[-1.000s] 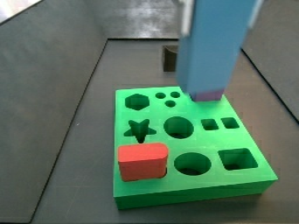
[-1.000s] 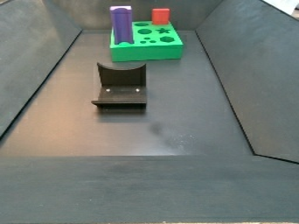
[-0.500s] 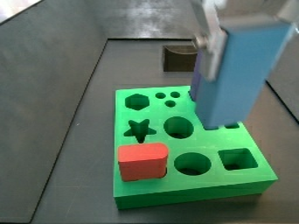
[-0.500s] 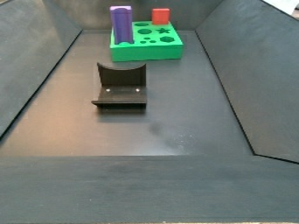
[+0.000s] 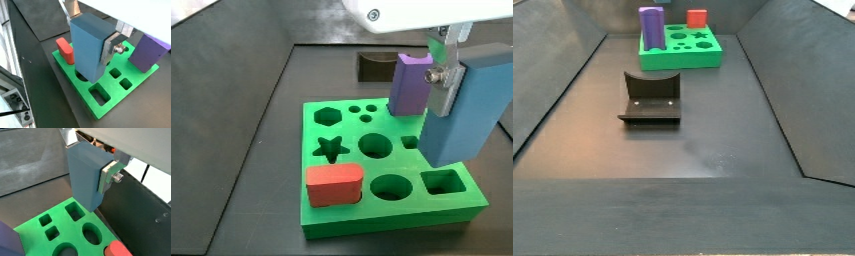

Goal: Pick up the rectangle object. Move up. Move to above the board. Insert the rectangle object.
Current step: Insert the rectangle object.

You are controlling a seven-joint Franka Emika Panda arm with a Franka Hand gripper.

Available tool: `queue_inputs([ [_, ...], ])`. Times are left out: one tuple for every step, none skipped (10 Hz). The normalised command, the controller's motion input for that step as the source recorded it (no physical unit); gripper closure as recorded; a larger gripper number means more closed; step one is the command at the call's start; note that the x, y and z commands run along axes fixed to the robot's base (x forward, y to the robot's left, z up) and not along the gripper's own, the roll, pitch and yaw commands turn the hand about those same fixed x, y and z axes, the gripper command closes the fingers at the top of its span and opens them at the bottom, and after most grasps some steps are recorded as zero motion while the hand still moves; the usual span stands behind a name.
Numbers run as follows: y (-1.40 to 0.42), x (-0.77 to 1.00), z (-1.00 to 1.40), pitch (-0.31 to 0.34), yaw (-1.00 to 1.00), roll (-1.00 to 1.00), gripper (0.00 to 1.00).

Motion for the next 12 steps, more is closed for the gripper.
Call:
queue_inputs([
  [0.0, 0.73, -0.13, 0.031, 0.1, 0.22, 1.0],
  [0.0, 0.81, -0.21, 0.034, 0.0, 0.26, 1.0],
  [0.02, 0.82, -0.22, 0.041, 0.0, 0.25, 1.0],
  [0.0, 0.75, -0.25, 0.019, 0.0, 0.24, 1.0],
  [0.0, 0.74, -0.29, 0.01, 0.0, 0.26, 1.0],
  [0.0, 0.76, -0.29, 0.006, 0.0, 0.26, 1.0],
  [-0.02, 0.78, -0.31, 0.003, 0.0, 0.26, 1.0],
  [-0.15, 0.79, -0.37, 0.0, 0.0, 0.23, 1.0],
  [-0.21, 0.75, -0.33, 0.0, 0.0, 0.18, 1.0],
  [-0.18, 0.67, -0.34, 0.0, 0.0, 0.21, 1.0],
  [-0.11, 0.59, -0.33, 0.003, 0.0, 0.21, 1.0],
  [0.0, 0.49, -0.31, 0.011, -0.07, 0.23, 1.0],
])
